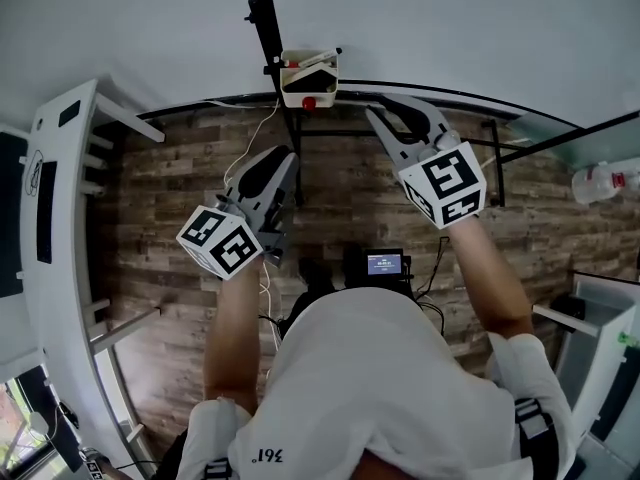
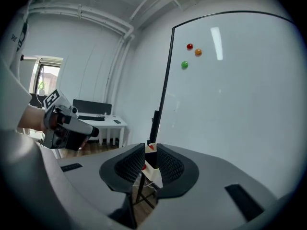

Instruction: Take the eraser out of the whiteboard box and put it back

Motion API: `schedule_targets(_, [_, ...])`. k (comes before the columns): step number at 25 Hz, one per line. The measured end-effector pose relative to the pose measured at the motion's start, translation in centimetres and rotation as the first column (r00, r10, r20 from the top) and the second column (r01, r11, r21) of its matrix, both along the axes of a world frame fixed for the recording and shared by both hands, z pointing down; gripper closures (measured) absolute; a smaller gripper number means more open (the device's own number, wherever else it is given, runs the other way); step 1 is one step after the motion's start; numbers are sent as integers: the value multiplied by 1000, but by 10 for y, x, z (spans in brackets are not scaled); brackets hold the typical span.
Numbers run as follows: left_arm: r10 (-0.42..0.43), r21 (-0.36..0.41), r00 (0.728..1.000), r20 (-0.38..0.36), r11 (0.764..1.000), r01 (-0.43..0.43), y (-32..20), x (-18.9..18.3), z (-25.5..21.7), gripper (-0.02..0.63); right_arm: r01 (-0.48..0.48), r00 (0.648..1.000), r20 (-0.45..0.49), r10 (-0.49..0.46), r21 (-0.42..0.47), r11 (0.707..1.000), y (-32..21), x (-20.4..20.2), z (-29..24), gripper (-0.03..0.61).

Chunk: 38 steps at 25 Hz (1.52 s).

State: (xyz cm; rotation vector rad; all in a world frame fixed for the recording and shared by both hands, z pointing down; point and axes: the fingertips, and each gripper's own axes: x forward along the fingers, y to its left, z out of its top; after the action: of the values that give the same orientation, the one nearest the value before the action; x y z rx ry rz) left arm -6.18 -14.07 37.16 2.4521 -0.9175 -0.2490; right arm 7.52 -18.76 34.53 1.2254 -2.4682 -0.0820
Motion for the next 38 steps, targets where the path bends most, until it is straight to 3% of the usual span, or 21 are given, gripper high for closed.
schedule_targets(9, [-22, -13, 999, -27, 1000, 22, 20, -9, -13, 531, -28, 996, 87, 27, 6, 1000, 21, 6, -17, 495])
schedule_targets(21, [8, -31, 1000, -29, 999, -9, 53, -6, -8, 531, -66, 978, 192, 79, -71, 995, 57, 26, -10, 505])
schedule_targets(38, [39, -83, 999, -14, 996, -40, 86, 1, 5, 531, -106, 967, 212, 143, -177, 978, 89, 46, 23, 509])
